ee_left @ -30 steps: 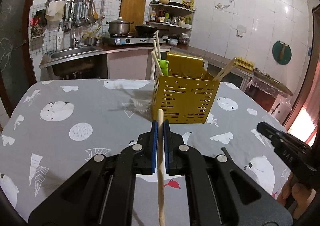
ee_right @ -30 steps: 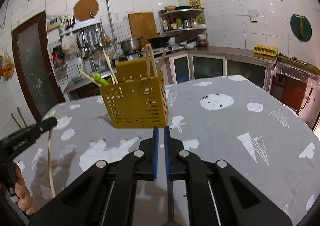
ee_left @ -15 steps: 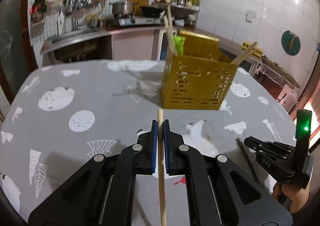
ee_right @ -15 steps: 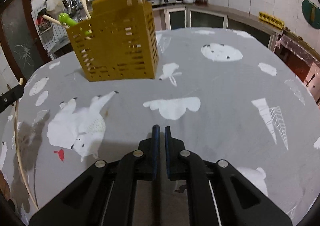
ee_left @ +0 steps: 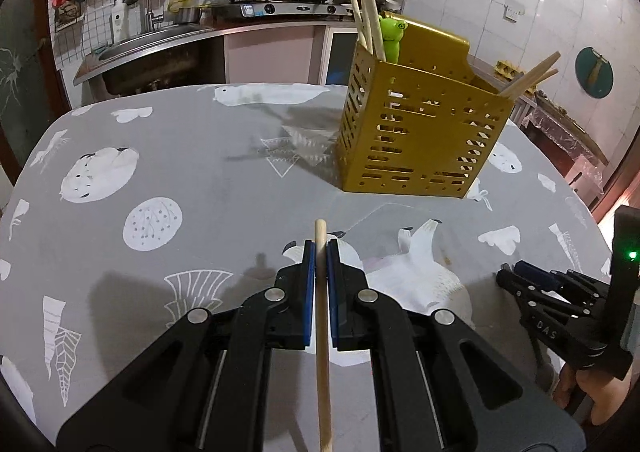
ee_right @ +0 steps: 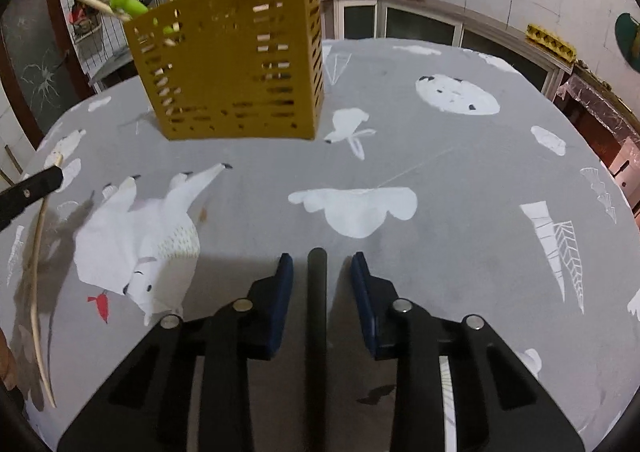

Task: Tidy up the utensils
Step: 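Lift both chopsticks and carry them up over the yellow holder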

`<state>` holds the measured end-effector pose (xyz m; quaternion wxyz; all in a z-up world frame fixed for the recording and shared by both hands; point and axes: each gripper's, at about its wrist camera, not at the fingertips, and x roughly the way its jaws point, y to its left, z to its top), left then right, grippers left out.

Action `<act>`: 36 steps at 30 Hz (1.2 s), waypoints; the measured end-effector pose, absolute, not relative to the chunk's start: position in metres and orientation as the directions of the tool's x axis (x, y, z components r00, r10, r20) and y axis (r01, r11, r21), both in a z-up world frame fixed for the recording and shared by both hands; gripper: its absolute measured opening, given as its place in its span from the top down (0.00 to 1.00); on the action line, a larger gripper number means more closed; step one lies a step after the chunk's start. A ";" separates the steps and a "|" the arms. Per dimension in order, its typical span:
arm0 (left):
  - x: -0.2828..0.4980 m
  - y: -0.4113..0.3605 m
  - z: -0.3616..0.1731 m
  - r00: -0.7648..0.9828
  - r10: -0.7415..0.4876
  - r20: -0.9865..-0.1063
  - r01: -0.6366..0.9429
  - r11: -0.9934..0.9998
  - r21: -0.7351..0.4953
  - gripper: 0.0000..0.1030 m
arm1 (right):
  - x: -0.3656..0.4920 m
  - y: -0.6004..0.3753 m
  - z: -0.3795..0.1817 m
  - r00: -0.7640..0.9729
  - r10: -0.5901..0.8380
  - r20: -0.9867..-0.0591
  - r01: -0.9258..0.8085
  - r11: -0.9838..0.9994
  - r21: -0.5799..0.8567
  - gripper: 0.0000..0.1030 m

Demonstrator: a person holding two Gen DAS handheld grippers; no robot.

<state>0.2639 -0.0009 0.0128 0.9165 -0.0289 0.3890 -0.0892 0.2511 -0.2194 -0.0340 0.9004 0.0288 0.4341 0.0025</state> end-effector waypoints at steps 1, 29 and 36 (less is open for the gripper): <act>0.265 -0.001 0.013 0.682 -0.187 -0.707 0.142 0.982 -0.123 0.96 | 0.252 -0.218 -0.034 0.621 0.024 -0.783 0.020 0.999 0.047 0.72; 0.192 -0.005 0.068 0.856 -0.179 -0.485 0.149 0.984 -0.100 0.96 | 0.158 -0.238 0.042 0.895 0.044 -0.444 0.025 0.989 0.148 0.90; 0.181 -0.003 0.079 0.880 -0.186 -0.437 0.149 0.982 -0.118 0.96 | 0.138 -0.240 0.057 0.941 0.036 -0.336 0.016 0.988 0.152 0.90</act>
